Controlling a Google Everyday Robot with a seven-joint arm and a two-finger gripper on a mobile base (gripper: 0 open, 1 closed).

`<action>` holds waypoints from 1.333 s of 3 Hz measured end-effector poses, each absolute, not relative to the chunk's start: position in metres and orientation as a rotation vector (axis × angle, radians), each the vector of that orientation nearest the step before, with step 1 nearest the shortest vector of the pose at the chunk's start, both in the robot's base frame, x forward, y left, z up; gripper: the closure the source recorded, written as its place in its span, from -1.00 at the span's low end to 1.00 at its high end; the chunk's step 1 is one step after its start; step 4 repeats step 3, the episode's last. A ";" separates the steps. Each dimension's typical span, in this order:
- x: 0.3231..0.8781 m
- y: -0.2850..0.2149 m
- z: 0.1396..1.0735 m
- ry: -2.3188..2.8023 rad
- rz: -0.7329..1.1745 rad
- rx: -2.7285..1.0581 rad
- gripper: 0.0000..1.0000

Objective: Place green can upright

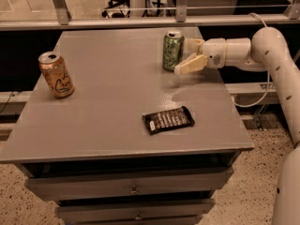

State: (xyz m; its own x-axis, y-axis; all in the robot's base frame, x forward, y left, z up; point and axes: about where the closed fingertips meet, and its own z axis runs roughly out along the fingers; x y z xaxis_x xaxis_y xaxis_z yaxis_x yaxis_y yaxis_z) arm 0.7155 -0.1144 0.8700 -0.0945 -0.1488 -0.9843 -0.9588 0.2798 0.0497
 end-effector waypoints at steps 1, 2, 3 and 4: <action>0.708 -0.126 0.868 1.557 0.908 -1.145 -1.00; 0.700 -0.148 0.869 1.616 0.840 -1.173 -1.00; 0.697 -0.155 0.870 1.633 0.818 -1.180 -1.00; 0.697 -0.155 0.870 1.633 0.818 -1.180 -1.00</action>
Offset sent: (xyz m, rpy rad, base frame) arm -0.0311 -0.0776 0.0066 -0.2729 0.0047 -0.0818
